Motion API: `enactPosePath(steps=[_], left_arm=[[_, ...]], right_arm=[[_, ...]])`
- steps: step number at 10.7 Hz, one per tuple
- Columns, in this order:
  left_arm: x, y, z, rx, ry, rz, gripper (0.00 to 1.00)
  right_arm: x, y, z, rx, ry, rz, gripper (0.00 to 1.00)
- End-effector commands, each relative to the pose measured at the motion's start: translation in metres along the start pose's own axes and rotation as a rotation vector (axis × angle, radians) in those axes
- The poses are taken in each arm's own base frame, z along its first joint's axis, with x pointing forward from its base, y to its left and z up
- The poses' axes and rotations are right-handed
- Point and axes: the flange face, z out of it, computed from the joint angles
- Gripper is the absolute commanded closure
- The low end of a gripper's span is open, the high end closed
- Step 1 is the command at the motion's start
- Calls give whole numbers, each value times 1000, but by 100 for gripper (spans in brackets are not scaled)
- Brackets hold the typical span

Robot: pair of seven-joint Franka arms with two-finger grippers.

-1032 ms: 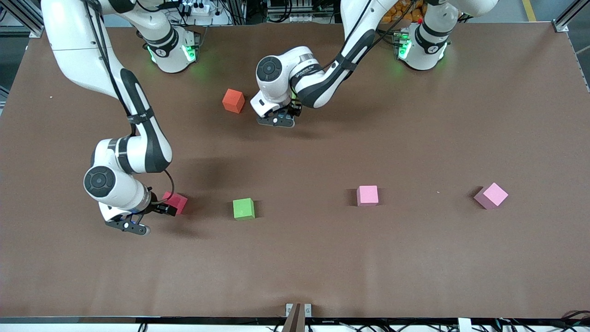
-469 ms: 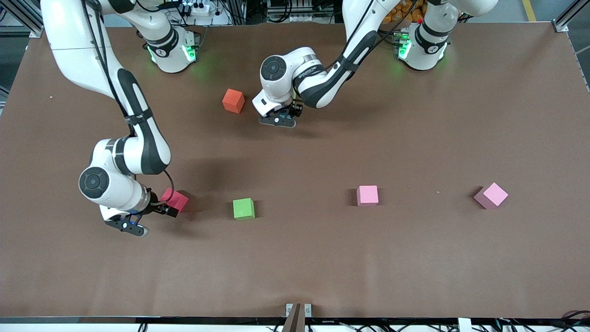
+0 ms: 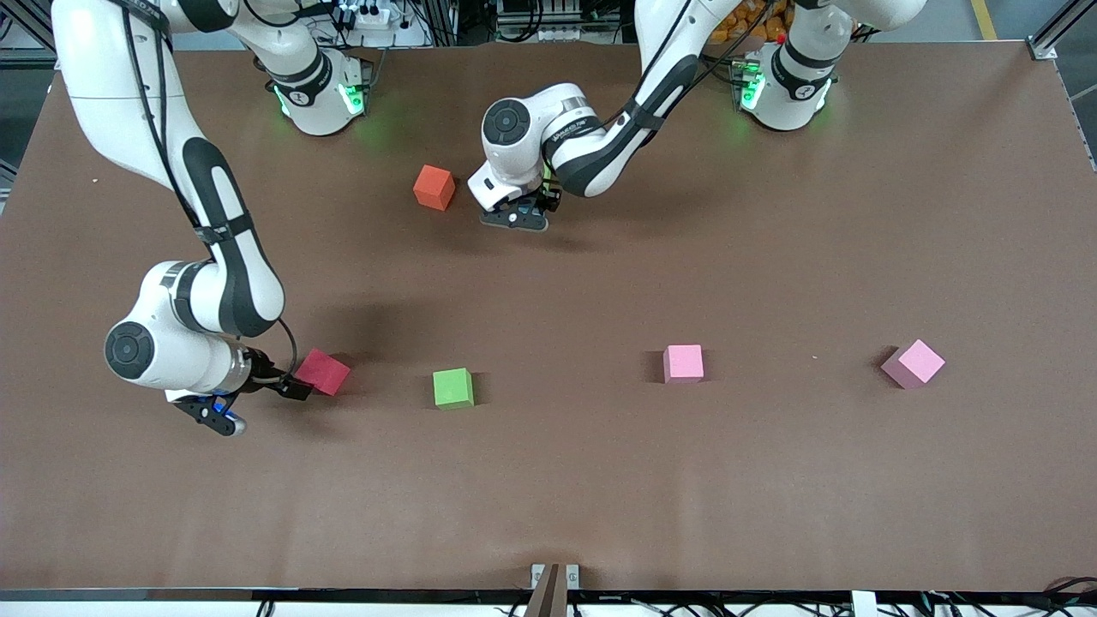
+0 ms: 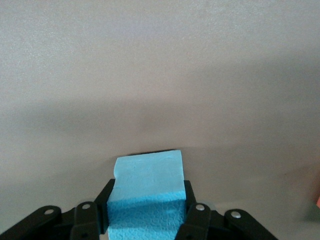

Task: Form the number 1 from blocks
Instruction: 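Place the cyan cube below green while the right gripper grasps the red cube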

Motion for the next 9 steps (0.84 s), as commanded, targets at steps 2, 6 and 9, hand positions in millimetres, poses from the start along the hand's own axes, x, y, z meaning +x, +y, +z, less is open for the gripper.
enactPosePath(steps=[2,6,9], left_arm=[[-6,-4,-1,8,12,-35,26],[7,-8,-19,-23,25,-126,0],[59,-60,-90,-69,89,-237,0]], right_arm=[[2,-12,-17,46,11,-3,0],[-21,-40,2,26,-8,-30,0],[-30,-30,22,-9,-38,-46,0]])
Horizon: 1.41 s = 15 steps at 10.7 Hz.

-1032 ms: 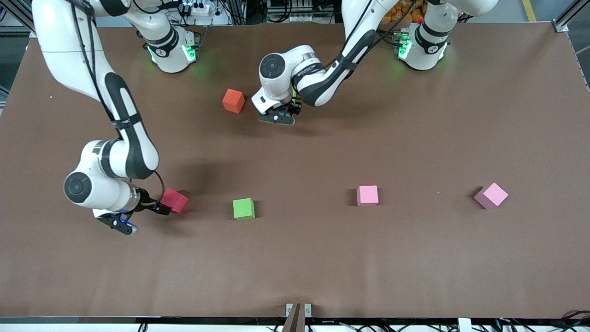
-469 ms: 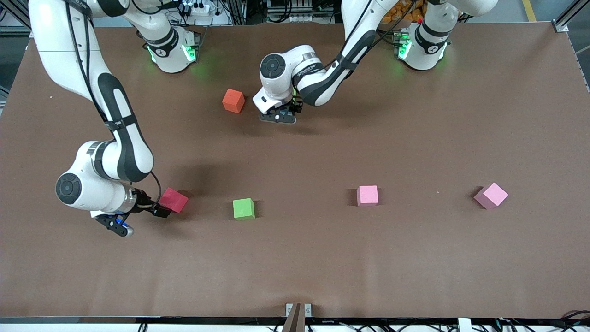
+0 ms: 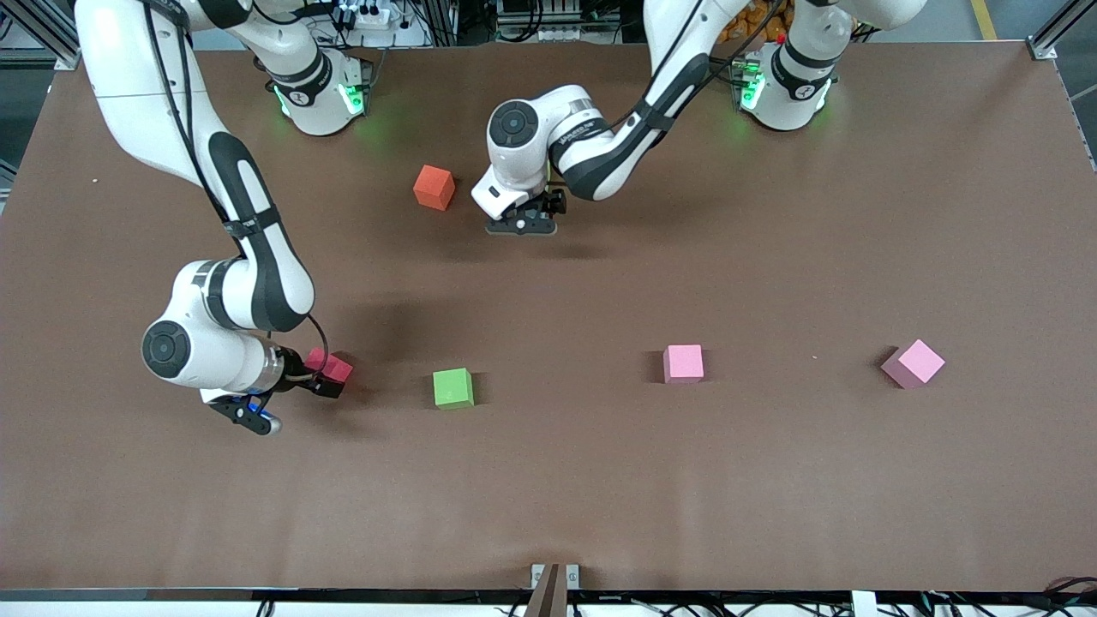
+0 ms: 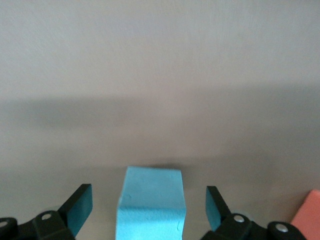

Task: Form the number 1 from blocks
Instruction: 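Place the cyan cube below green while the right gripper grasps the red cube, then reach and grasp the pink cube with the left gripper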

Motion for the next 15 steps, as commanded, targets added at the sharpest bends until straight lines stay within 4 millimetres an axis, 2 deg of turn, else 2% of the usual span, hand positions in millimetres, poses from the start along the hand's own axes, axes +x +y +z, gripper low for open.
enactPosePath(steps=[1,2,3,4,6,9,12,14,15], left_arm=[[64,-58,-71,-13,58,-131,0],[100,-92,-88,-18,87,-200,0],[127,-120,-100,-10,120,-242,0],[153,-151,-102,26,155,-192,0],[200,-200,-118,57,201,-96,0],[242,-253,-94,107,181,-62,0],[268,-275,-70,126,181,-31,0],[275,-278,-66,81,163,-81,0],[276,-278,-65,67,157,-94,0]], right_arm=[[-4,18,17,-22,-32,11,0],[-4,18,18,-29,-36,7,0],[-5,17,18,-29,-34,7,0],[-4,17,17,-29,-34,8,0],[-6,13,14,-27,-31,10,0],[-8,8,15,-26,-28,6,0],[-7,20,20,-31,-63,88,0],[-13,19,19,-46,-101,117,0],[-13,19,20,-47,-102,118,23]])
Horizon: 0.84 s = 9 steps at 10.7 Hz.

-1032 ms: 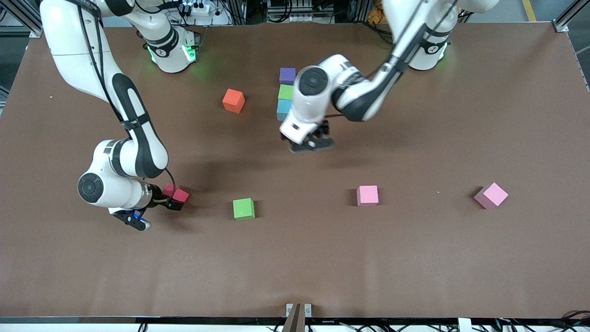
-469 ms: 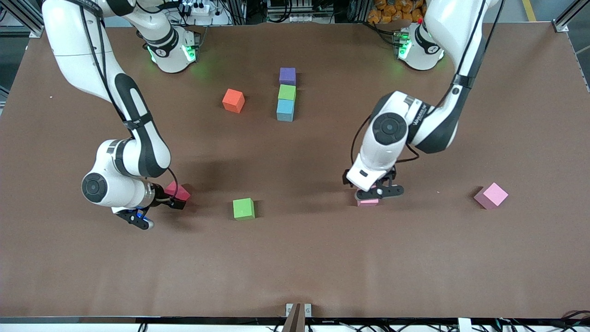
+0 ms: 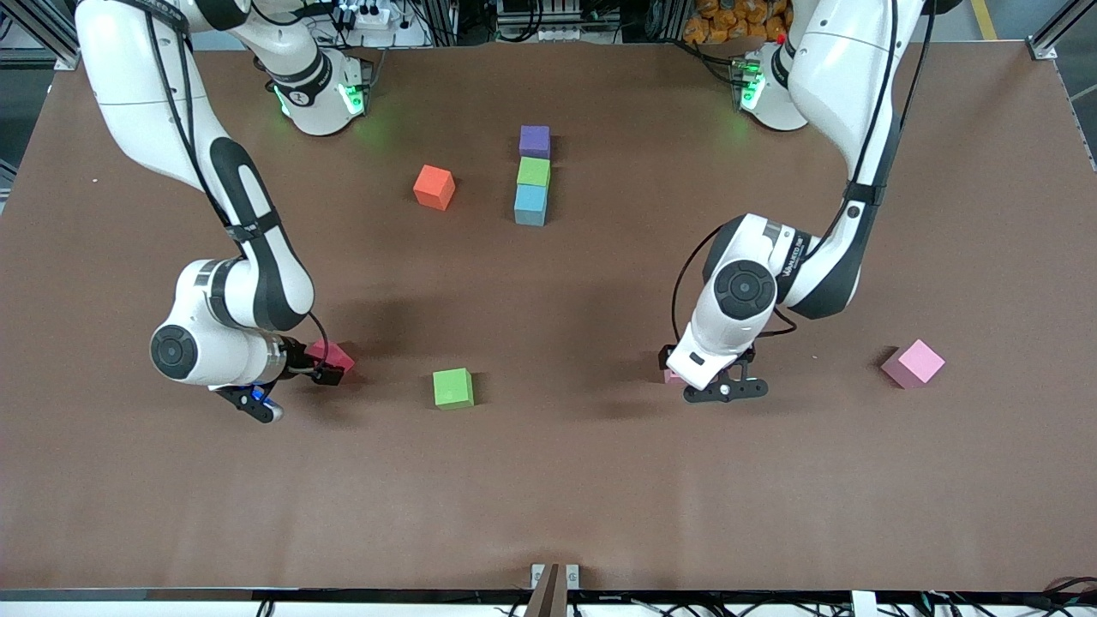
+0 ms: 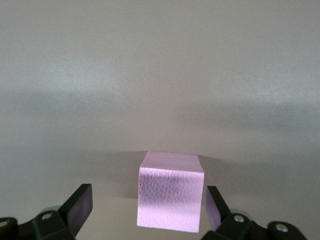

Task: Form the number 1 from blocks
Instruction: 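Reach and grasp the pink cube with the left gripper, then place the red cube below cyan while the left gripper lifts the pink cube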

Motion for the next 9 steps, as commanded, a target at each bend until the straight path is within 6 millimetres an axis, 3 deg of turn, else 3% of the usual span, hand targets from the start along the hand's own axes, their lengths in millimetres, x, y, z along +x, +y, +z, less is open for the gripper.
enactPosePath(steps=[1,2,4,6,7,9], left_arm=[[6,2,1,-29,-11,-9,0],[6,2,6,-25,-16,-7,0],[5,3,15,-20,-24,-6,0],[4,4,23,-23,-24,-9,0],[3,5,24,-35,-32,-20,0],[1,10,27,-46,-37,-27,0]], right_arm=[[-2,-1,-3,10,-8,26,93],[-3,-2,-3,12,-8,27,100],[-9,-13,-4,10,-1,5,100],[-38,-52,-9,4,18,-74,100],[-58,-74,-11,1,25,-117,100],[-125,-134,-9,-16,35,-222,100]])
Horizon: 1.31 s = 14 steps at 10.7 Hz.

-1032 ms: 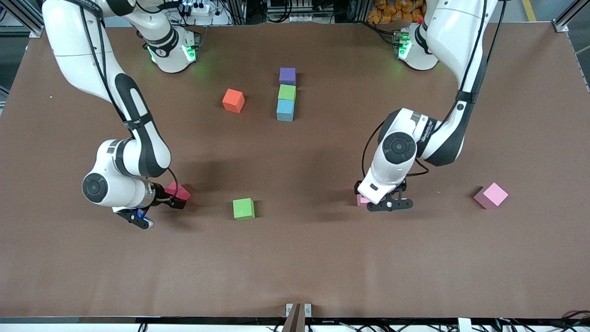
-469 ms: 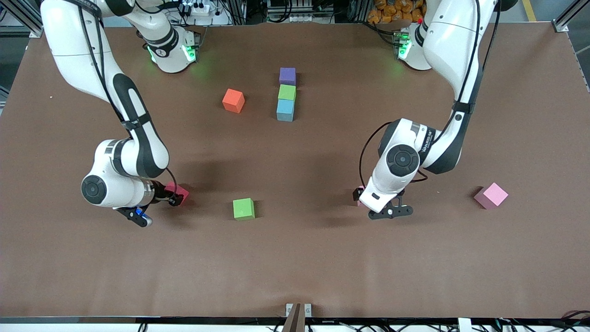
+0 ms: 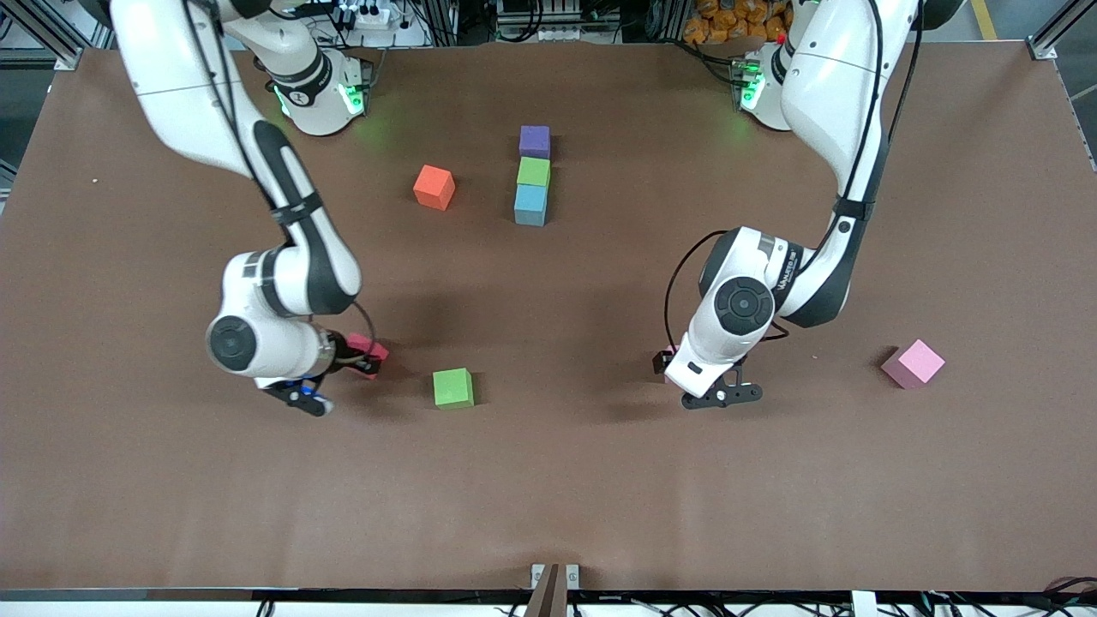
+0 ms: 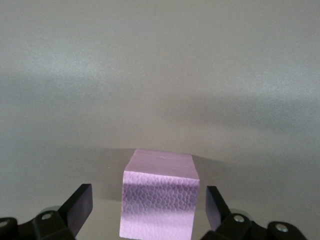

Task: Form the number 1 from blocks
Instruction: 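Place the red cube below cyan while the left gripper lifts the pink cube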

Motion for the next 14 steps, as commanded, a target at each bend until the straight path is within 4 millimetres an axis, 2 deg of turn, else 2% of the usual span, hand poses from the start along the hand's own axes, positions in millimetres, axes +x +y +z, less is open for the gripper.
enactPosePath(steps=[1,3,5,7,9,11,12,14], left_arm=[[0,8,4,-25,1,5,0],[-1,9,8,-22,-4,3,0],[-2,10,9,-21,-5,5,0],[-1,10,7,-23,-3,8,10],[-1,11,3,-26,2,11,10],[-2,12,4,-26,0,10,10],[-3,12,5,-25,-1,10,15],[-5,15,6,-24,-3,18,17]], right_arm=[[-72,-73,1,-31,13,-77,100],[-136,-120,16,-50,23,-116,100],[-203,-158,44,-57,51,-155,100],[-256,-178,68,-82,52,-181,100],[-302,-192,81,-105,48,-191,100],[-331,-197,90,-120,48,-197,100],[-333,-197,89,-120,48,-196,100],[-333,-192,85,-123,44,-191,100]])
